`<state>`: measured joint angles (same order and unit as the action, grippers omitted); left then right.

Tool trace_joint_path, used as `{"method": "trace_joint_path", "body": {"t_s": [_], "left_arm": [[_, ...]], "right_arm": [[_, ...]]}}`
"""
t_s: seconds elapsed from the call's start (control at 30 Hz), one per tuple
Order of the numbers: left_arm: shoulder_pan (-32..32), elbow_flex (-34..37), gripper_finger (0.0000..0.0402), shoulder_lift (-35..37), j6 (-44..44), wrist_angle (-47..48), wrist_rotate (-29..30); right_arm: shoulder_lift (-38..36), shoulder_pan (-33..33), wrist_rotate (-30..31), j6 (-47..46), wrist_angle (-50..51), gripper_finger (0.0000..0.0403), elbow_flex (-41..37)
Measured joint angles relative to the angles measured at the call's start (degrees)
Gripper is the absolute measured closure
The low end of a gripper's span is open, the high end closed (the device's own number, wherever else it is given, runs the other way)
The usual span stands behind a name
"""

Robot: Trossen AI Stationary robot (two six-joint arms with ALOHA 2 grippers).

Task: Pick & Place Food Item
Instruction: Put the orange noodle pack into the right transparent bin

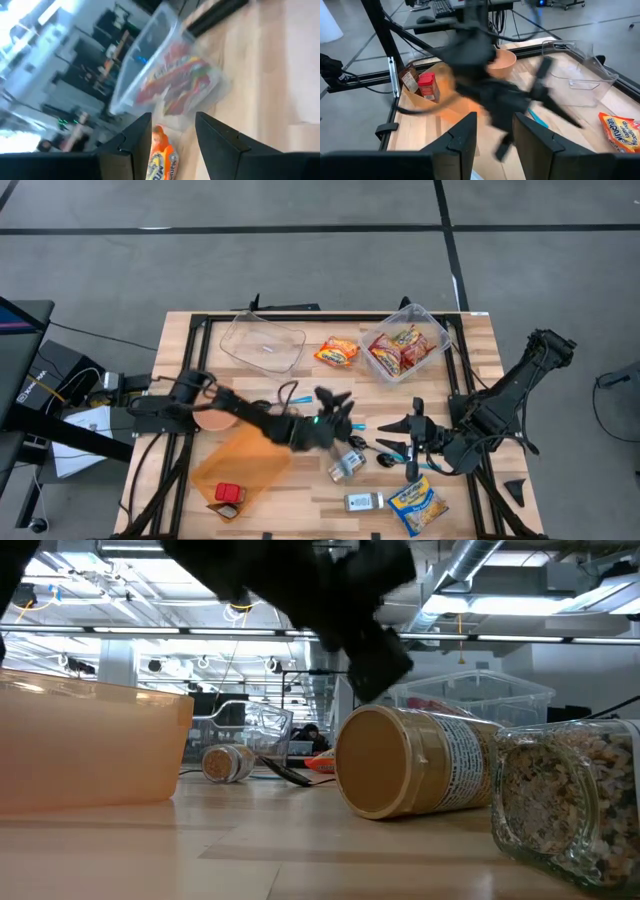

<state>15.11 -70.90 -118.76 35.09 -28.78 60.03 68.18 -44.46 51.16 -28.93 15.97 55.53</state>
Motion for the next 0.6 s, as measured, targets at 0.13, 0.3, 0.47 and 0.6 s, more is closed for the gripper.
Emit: {"method": "trace_joint_path", "body": {"t_s": [0.13, 0.3, 0.47, 0.6], "left_arm": [[-5.7, -0.8, 0.0257, -0.9, -7.0, 6.3, -6.8], [-11.0, -0.8, 0.0257, -1.5, -12.3, 9.6, -17.0], [-14.6, -0.8, 0.0257, -1.5, -16.0, 13.5, -26.3], [-16.0, -0.7, 0.0257, -1.5, -14.2, 16.4, -28.1]], "right_arm": [[0.0, -0.1, 0.0, 0.0, -0.2, 0.028, 0.0], [0.0, -0.1, 0.0, 0.5, 0.0, 0.028, 0.0], [0.0, -0.1, 0.0, 0.5, 0.0, 0.028, 0.0], [0.0, -0.1, 0.0, 0.6, 0.1, 0.028, 0.0]]}}
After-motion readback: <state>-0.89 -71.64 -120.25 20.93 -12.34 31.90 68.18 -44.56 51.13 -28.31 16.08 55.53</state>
